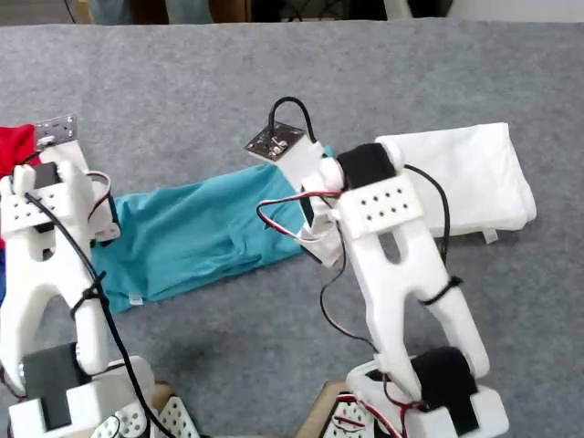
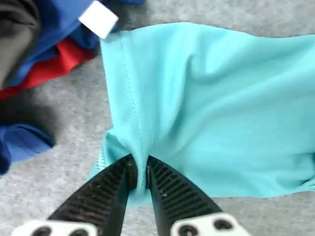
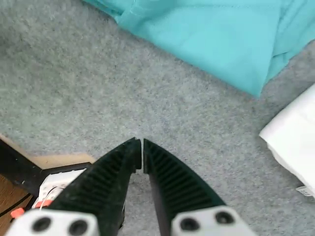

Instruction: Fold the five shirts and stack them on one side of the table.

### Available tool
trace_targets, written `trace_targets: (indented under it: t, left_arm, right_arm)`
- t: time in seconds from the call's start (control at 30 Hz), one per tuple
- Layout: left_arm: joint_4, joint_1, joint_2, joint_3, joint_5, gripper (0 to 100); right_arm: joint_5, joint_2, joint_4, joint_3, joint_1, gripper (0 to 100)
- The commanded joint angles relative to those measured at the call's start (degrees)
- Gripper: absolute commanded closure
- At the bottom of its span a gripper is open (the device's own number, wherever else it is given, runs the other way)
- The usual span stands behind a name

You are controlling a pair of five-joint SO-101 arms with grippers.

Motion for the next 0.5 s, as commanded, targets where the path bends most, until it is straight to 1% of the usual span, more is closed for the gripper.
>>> trace_targets:
  t: [0.0, 0.1, 0.17, 0.23, 0.33, 0.47]
  left_arm:
    - [0.1, 1.0, -2.1, 1.4, 2.2, 95]
    - [-0.2, 0.1, -1.0, 3.8, 4.0, 83]
    - [-2.5, -2.2, 0.2, 5.5, 4.8, 78]
    - [-5.1, -5.3, 1.2, 6.7, 5.0, 78]
    - [-8.0, -9.9, 2.5, 7.2, 4.7, 78]
    - [-9.5, -12.8, 3.2, 5.8, 4.6, 78]
  right_arm:
    - [-0.2, -4.2, 0.5, -0.1, -0.6, 98.4]
    - [-0.1, -4.0, 0.3, 0.6, -0.7, 98.4]
    - [-0.1, -2.6, 0.2, 1.5, -0.7, 98.3]
    - [-0.2, -0.6, -0.3, 2.2, -0.4, 98.3]
    - [-0.5, 2.6, -4.9, 2.2, 0.3, 98.3]
    - [-0.7, 7.2, -11.2, 2.0, -0.2, 98.3]
